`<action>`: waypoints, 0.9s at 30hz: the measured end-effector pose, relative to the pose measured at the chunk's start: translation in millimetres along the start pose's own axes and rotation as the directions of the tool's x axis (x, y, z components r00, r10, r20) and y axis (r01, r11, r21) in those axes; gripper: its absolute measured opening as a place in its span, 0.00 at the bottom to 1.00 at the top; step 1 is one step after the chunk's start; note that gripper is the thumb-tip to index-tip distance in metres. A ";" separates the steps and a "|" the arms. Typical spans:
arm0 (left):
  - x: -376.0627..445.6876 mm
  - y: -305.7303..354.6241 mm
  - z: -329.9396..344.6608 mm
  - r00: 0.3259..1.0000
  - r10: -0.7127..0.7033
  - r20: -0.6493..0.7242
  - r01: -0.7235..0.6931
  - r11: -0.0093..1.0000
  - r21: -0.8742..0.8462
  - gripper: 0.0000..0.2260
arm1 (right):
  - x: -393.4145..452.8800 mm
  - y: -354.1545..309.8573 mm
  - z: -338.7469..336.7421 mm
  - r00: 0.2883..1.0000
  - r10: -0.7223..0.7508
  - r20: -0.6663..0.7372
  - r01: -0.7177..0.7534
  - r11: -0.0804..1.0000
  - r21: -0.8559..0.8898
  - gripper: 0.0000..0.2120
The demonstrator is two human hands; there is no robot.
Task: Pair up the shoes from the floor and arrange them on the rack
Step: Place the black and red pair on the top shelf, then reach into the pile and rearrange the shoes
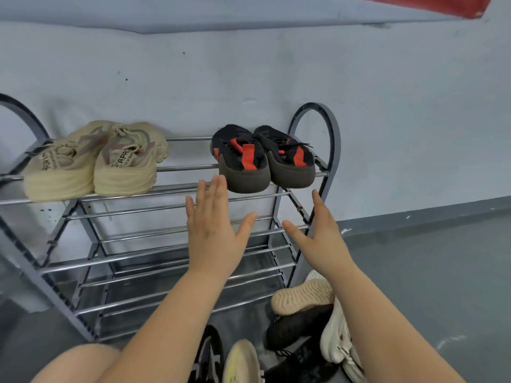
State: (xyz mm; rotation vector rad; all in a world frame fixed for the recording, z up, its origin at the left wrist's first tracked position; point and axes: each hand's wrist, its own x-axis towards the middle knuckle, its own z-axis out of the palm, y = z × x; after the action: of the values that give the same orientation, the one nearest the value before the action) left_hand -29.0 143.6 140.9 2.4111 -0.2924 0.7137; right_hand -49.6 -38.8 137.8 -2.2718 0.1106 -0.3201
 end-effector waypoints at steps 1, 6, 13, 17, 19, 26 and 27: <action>-7.3 0.3 2.3 0.999 0.043 0.032 -0.044 0.998 0.043 0.37 | -6.4 3.2 -1.3 1.000 -0.002 0.025 0.003 0.998 -0.058 0.42; -40.5 5.8 13.2 0.955 0.131 0.265 -0.165 0.980 0.113 0.38 | -39.5 20.2 0.0 0.987 0.020 0.158 0.032 0.947 -0.320 0.42; -81.9 10.0 32.4 0.769 0.099 0.632 -0.244 0.959 0.146 0.35 | -84.7 45.7 14.4 0.937 0.156 0.312 0.054 0.820 -0.570 0.43; -108.4 5.2 43.3 0.661 0.104 0.743 -0.350 0.919 0.183 0.35 | -105.3 69.6 21.3 0.882 0.284 0.376 0.052 0.734 -0.677 0.43; -117.4 3.6 48.2 0.586 0.120 0.801 -0.433 0.882 0.185 0.35 | -110.1 82.9 17.9 0.863 0.321 0.389 0.074 0.682 -0.727 0.42; -103.3 2.5 68.3 0.492 0.146 0.858 -0.528 0.834 0.160 0.34 | -94.5 119.0 -31.5 0.878 0.409 0.249 -0.010 0.536 -0.844 0.39; -103.7 1.9 73.1 0.480 0.143 0.865 -0.527 0.836 0.155 0.34 | -91.1 124.6 -34.1 0.879 0.413 0.238 -0.023 0.536 -0.844 0.39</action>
State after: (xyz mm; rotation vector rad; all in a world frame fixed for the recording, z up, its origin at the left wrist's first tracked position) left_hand -85.0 101.8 35.0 2.9825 -1.1606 -0.3820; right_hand -143.4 -129.2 48.3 -3.1667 0.4074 0.4980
